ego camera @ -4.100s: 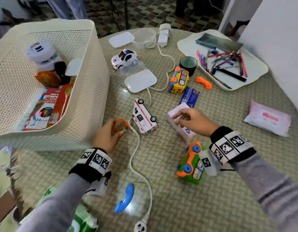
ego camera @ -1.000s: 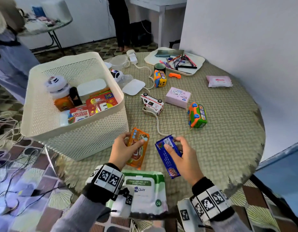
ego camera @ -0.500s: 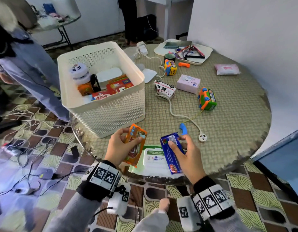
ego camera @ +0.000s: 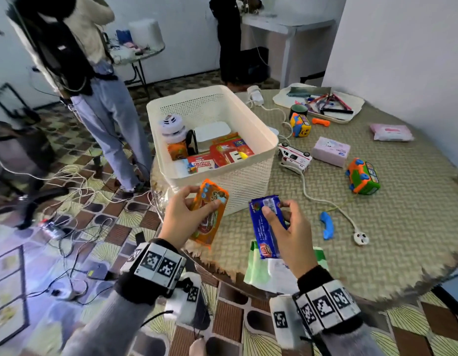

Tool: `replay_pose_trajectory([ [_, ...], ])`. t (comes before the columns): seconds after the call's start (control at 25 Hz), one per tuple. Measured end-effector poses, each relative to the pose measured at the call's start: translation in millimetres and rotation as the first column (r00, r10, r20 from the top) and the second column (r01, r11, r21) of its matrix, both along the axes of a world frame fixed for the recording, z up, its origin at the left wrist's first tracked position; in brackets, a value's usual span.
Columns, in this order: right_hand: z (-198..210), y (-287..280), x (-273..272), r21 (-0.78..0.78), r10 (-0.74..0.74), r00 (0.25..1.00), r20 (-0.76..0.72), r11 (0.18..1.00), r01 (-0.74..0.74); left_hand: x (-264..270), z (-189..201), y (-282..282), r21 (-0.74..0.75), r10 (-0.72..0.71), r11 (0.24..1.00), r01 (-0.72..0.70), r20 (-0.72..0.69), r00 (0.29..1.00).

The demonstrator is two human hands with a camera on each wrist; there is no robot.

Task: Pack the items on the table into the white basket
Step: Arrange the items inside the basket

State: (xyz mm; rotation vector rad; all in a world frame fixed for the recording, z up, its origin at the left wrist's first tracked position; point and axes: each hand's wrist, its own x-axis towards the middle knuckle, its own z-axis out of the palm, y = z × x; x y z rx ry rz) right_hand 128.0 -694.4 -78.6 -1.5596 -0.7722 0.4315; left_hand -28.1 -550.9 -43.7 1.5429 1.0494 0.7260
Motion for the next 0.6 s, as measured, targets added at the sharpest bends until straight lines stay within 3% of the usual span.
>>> replay_pose_trajectory([
  [0.32,36,105,-32,0.103,-0.101,0.991,0.083,0.99,0.093,-26,30,105,0.125,-0.068,0.99,0.062,0.044,0.997],
  [0.6,54,160,-42,0.133,-0.156,0.984,0.081,0.98,0.145,-24,40,165,0.108,-0.127,0.987,0.12,0.061,0.99],
])
